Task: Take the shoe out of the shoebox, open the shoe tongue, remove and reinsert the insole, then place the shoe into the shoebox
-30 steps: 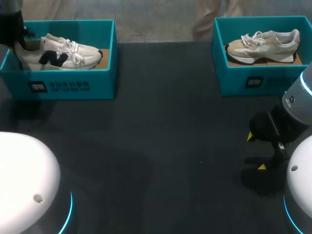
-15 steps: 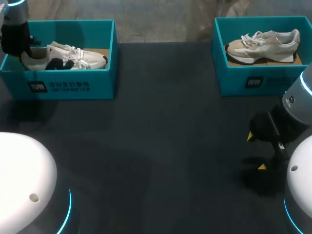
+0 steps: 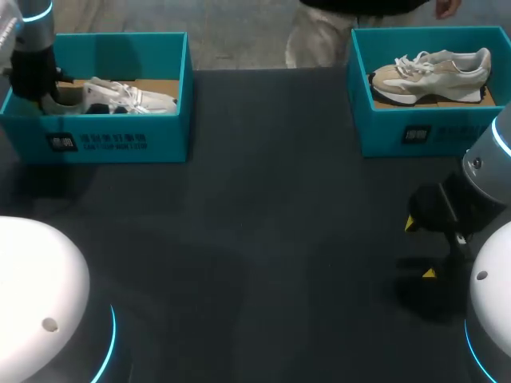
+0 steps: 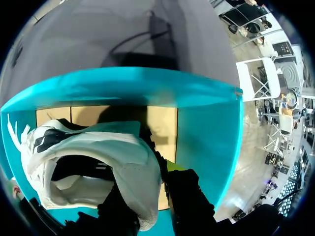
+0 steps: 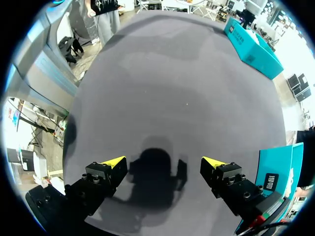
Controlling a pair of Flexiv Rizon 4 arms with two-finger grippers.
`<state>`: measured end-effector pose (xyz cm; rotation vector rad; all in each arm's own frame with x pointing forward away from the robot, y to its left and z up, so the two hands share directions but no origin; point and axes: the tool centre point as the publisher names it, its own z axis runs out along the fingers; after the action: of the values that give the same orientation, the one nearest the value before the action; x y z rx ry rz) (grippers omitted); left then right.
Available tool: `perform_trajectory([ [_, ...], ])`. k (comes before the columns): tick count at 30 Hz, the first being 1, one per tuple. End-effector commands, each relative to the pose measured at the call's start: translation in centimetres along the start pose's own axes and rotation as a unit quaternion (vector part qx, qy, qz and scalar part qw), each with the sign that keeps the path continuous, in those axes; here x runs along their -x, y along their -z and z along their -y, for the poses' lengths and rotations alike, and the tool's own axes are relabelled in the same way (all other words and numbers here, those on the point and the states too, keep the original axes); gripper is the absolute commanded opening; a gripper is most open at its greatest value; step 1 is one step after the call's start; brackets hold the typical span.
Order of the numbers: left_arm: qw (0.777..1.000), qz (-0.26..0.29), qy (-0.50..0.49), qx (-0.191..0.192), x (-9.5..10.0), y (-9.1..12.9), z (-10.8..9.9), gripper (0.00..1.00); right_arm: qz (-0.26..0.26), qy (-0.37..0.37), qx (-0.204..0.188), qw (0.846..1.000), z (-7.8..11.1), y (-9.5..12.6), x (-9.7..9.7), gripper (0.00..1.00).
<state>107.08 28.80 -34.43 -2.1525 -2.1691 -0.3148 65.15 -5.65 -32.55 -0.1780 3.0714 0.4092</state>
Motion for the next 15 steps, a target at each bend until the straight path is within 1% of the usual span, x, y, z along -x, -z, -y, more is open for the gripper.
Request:
perform_trajectory([
  [1,1.000,0.004,-0.002,0.001,0.3,-0.4,-0.3,0.00,0.001,0.000,-0.002,1.000,0.0,0.0,-0.1,1.00],
  [6,1.000,-0.001,-0.004,-0.005,0.4,-0.8,-0.6,0.00,0.001,0.000,-0.002,1.000,0.0,0.0,-0.1,1.00],
  [15,1.000,-0.009,-0.009,-0.016,0.4,-2.1,-0.3,0.00,0.001,0.000,-0.002,1.000,0.0,0.0,-0.1,1.00],
])
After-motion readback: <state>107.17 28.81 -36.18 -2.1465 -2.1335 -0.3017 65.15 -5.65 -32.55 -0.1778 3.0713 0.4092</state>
